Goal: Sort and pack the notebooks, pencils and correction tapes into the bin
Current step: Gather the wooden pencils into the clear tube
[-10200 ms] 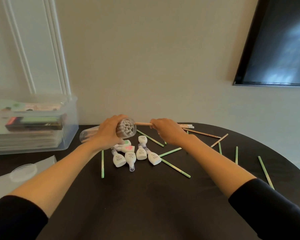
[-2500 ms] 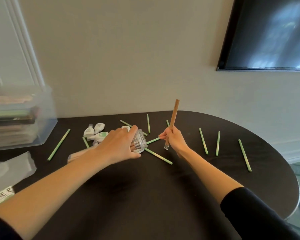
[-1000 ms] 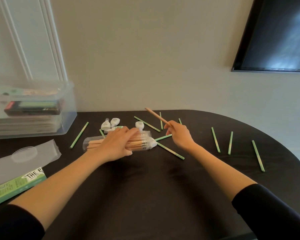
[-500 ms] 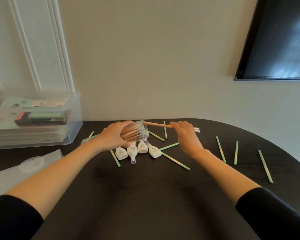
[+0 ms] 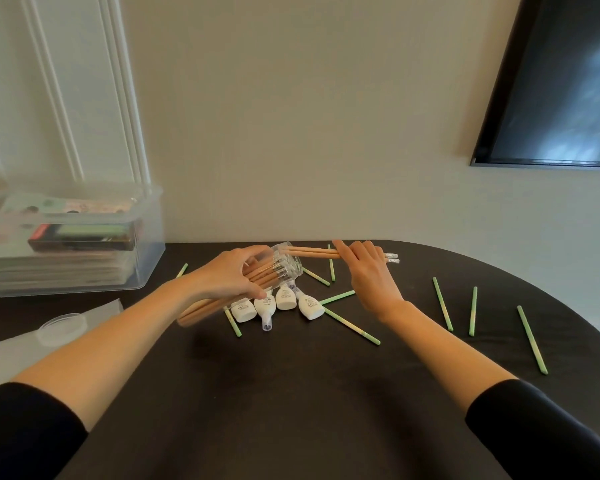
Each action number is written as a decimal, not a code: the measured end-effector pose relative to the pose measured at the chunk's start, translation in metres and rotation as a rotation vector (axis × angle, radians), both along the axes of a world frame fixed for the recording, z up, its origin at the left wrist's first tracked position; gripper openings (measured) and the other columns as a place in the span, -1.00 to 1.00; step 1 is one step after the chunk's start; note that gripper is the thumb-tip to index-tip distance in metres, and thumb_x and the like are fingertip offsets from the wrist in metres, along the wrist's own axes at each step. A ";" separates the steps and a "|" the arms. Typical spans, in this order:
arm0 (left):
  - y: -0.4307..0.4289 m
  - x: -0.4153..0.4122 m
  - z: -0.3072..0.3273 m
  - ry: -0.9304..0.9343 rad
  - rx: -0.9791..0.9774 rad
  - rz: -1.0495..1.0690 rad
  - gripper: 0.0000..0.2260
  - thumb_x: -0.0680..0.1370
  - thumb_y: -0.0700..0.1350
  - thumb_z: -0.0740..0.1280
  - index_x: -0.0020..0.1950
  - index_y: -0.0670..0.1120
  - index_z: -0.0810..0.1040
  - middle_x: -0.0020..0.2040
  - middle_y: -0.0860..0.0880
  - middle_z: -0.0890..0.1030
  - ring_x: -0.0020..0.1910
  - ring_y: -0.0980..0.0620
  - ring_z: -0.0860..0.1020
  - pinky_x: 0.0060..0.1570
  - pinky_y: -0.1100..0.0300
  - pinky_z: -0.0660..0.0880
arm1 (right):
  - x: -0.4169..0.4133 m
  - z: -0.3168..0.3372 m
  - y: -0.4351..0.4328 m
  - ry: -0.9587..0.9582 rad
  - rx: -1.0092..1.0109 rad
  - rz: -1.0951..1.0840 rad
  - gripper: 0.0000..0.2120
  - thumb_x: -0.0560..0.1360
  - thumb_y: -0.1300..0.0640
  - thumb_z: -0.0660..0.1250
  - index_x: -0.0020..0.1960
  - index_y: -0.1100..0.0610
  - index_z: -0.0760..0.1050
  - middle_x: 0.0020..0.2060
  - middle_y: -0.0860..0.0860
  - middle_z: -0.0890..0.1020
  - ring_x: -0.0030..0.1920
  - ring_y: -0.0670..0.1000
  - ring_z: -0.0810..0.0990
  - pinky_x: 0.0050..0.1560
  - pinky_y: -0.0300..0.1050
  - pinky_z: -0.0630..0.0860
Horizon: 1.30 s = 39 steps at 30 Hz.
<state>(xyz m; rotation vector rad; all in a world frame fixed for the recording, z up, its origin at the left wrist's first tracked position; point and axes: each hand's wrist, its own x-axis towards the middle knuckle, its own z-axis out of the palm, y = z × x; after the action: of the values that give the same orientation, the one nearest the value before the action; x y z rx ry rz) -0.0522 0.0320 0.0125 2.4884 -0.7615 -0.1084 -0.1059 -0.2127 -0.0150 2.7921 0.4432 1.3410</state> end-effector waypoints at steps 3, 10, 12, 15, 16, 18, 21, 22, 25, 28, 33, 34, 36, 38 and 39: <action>0.000 -0.001 0.002 0.009 0.018 -0.056 -0.30 0.41 -0.06 0.45 0.46 0.06 0.18 0.31 -0.02 0.39 0.14 0.09 0.39 0.07 0.22 0.31 | 0.003 -0.002 -0.001 0.070 -0.014 -0.017 -0.48 0.27 0.58 0.34 0.22 0.37 0.47 -0.24 0.23 0.55 -0.28 0.22 0.51 -0.22 0.07 0.49; 0.000 -0.002 0.004 0.026 0.090 -0.057 -0.29 0.37 -0.06 0.47 0.45 0.06 0.22 0.20 0.05 0.41 0.11 0.12 0.37 0.07 0.20 0.33 | 0.016 0.005 -0.001 0.328 -0.167 -0.108 -0.49 0.55 0.37 0.08 0.47 0.15 0.13 0.14 0.08 0.47 0.09 0.08 0.39 0.10 -0.12 0.27; -0.002 -0.004 0.002 -0.056 0.154 -0.016 -0.34 0.35 -0.04 0.48 0.39 0.06 0.30 0.11 0.08 0.44 0.08 0.09 0.42 0.09 0.11 0.40 | 0.015 0.014 0.001 0.290 -0.277 -0.091 -0.51 0.54 0.36 0.08 0.45 0.17 0.17 0.14 0.10 0.48 0.10 0.09 0.40 0.11 -0.10 0.27; -0.008 -0.004 0.001 -0.159 0.223 0.016 -0.38 0.34 0.02 0.46 0.36 0.06 0.33 0.12 0.03 0.51 0.05 0.04 0.46 0.11 0.01 0.43 | 0.016 0.032 0.012 0.251 -0.390 -0.036 -0.59 0.53 0.35 0.10 0.38 0.24 0.27 0.10 0.16 0.51 0.08 0.16 0.45 0.09 -0.04 0.30; -0.011 -0.003 0.001 -0.153 0.184 0.017 -0.37 0.34 0.03 0.47 0.37 0.05 0.32 0.15 0.02 0.51 0.06 0.03 0.47 0.13 0.00 0.44 | 0.015 0.036 0.019 0.230 -0.422 -0.007 -0.61 0.51 0.35 0.16 0.34 0.27 0.33 0.05 0.18 0.54 0.04 0.17 0.49 0.07 -0.02 0.34; -0.018 -0.004 0.001 -0.122 0.062 0.019 -0.36 0.33 0.03 0.49 0.36 0.03 0.34 0.20 0.01 0.52 0.10 0.03 0.48 0.17 0.03 0.43 | 0.015 0.037 0.031 0.159 -0.461 0.010 -0.62 0.42 0.34 0.32 0.24 0.29 0.44 -0.07 0.17 0.60 -0.08 0.17 0.57 0.04 0.00 0.44; -0.023 -0.006 0.000 -0.098 -0.071 0.042 -0.31 0.32 0.04 0.51 0.39 0.02 0.34 0.21 0.02 0.52 0.07 0.07 0.47 0.12 0.17 0.39 | 0.024 0.036 0.038 0.107 -0.257 -0.074 -0.40 0.41 0.26 0.39 0.41 0.21 0.29 0.11 0.17 0.54 0.13 0.17 0.50 0.36 0.08 0.24; -0.023 -0.006 -0.001 -0.092 -0.096 0.048 -0.31 0.31 0.05 0.51 0.39 0.02 0.34 0.20 0.02 0.52 0.05 0.08 0.46 0.10 0.19 0.39 | 0.026 0.038 0.038 0.140 -0.124 -0.107 -0.35 0.45 0.22 0.35 0.47 0.17 0.17 0.23 0.17 0.44 0.26 0.17 0.39 0.43 0.08 0.08; -0.019 -0.005 -0.002 -0.068 -0.131 0.065 -0.30 0.31 0.06 0.50 0.39 0.03 0.34 0.18 0.01 0.53 0.01 0.09 0.46 0.04 0.21 0.38 | 0.029 0.041 0.039 0.233 0.464 0.020 -0.36 0.51 0.25 0.28 0.49 0.14 0.05 0.36 0.16 0.30 0.37 0.13 0.29 0.40 0.00 0.16; -0.016 -0.003 -0.003 -0.066 -0.146 0.125 -0.30 0.31 0.07 0.49 0.40 0.04 0.32 0.21 0.01 0.52 0.04 0.07 0.47 0.11 0.15 0.39 | 0.023 0.042 0.046 0.409 0.887 0.339 -0.50 0.49 0.41 0.19 0.40 0.18 0.23 0.22 0.15 0.51 0.20 0.03 0.52 0.24 -0.15 0.43; -0.017 -0.003 -0.004 -0.076 -0.220 0.204 -0.28 0.31 0.09 0.49 0.41 0.00 0.30 0.21 0.00 0.49 -0.04 0.12 0.42 -0.02 0.21 0.36 | 0.019 0.040 0.056 0.688 0.911 0.481 -0.53 0.38 0.48 0.10 0.20 0.22 0.53 0.07 0.00 0.58 0.10 -0.10 0.50 -0.03 -0.50 0.42; -0.016 -0.002 -0.005 -0.072 -0.230 0.206 -0.29 0.31 0.10 0.49 0.39 0.01 0.31 0.19 0.00 0.49 -0.04 0.12 0.42 -0.03 0.21 0.36 | 0.020 0.040 0.056 0.685 0.959 0.492 -0.52 0.37 0.48 0.09 0.17 0.21 0.55 0.07 -0.01 0.58 0.11 -0.11 0.48 -0.04 -0.52 0.40; -0.015 -0.003 -0.005 -0.067 -0.242 0.200 -0.33 0.32 0.11 0.48 0.35 0.01 0.32 0.13 0.01 0.50 -0.05 0.10 0.44 -0.05 0.20 0.38 | 0.022 0.040 0.051 0.615 1.106 0.456 -0.53 0.36 0.47 0.08 0.13 0.19 0.56 0.08 -0.01 0.58 0.16 -0.06 0.47 0.06 -0.44 0.37; -0.013 -0.003 -0.003 -0.074 -0.269 0.210 -0.35 0.35 0.11 0.46 0.34 -0.02 0.28 0.04 0.05 0.46 -0.06 0.09 0.46 -0.06 0.21 0.39 | 0.024 0.035 0.045 0.616 1.196 0.395 -0.49 0.36 0.47 0.08 0.21 0.15 0.49 0.12 0.02 0.56 0.23 0.01 0.46 0.20 -0.22 0.36; -0.013 -0.003 -0.002 -0.080 -0.303 0.217 -0.37 0.37 0.10 0.44 0.34 -0.03 0.26 0.01 0.08 0.44 -0.09 0.12 0.47 -0.07 0.23 0.39 | 0.023 0.031 0.043 0.680 1.190 0.370 -0.47 0.36 0.48 0.08 0.26 0.15 0.43 0.14 0.05 0.54 0.24 0.04 0.45 0.21 -0.15 0.37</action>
<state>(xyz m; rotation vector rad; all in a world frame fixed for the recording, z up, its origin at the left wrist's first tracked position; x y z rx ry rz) -0.0555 0.0188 0.0106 2.2765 -0.4922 0.1739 -0.0826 -0.1694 0.0160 4.3709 0.1474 0.6905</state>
